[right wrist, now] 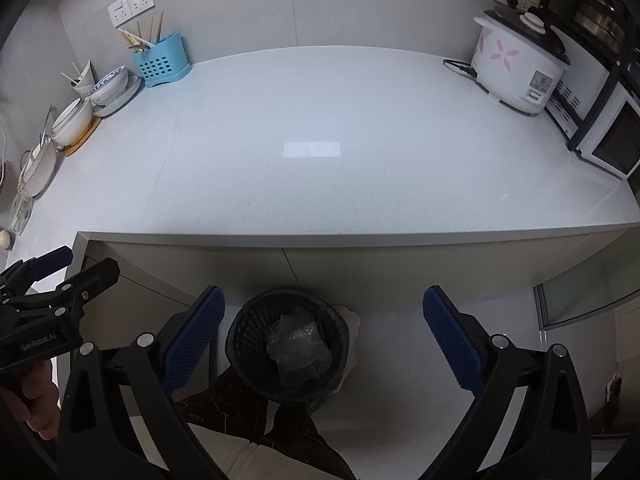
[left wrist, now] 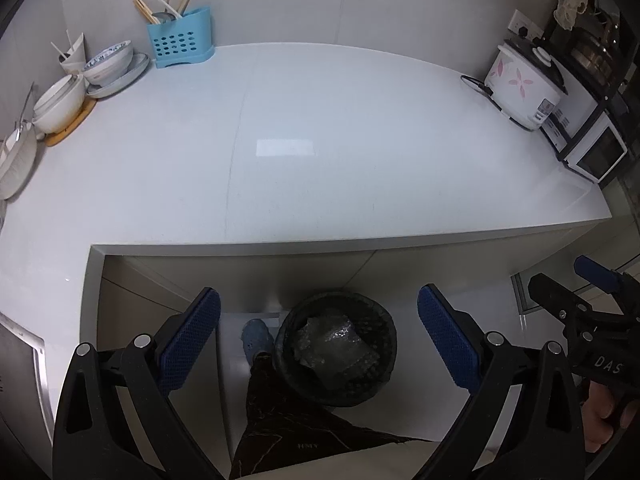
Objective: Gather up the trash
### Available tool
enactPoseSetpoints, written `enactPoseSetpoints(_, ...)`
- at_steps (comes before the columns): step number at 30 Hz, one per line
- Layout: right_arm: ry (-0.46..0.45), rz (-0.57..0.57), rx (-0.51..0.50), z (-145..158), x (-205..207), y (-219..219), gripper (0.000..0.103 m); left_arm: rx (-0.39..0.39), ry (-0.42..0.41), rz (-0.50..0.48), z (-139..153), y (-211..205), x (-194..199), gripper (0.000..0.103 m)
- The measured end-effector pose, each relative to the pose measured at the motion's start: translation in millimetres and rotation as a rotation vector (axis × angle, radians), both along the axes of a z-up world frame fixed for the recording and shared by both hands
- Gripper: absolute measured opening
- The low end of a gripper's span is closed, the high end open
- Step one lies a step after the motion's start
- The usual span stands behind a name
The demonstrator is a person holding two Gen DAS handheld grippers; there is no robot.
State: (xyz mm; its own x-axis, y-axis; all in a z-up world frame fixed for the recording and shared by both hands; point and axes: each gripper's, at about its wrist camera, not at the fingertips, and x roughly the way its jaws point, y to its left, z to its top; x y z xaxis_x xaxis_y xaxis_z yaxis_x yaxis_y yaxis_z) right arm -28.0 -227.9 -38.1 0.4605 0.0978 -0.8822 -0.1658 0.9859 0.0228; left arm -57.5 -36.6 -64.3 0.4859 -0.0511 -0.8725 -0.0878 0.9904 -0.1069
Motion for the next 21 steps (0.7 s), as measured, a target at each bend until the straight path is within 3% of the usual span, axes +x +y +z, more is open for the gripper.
enactPoseSetpoints(21, 0.022, -0.008, 0.014, -8.4, 2.2, 0.6, 0.095, -0.002, 0.025, -0.001, -9.1, -3.5, -0.9, 0.097)
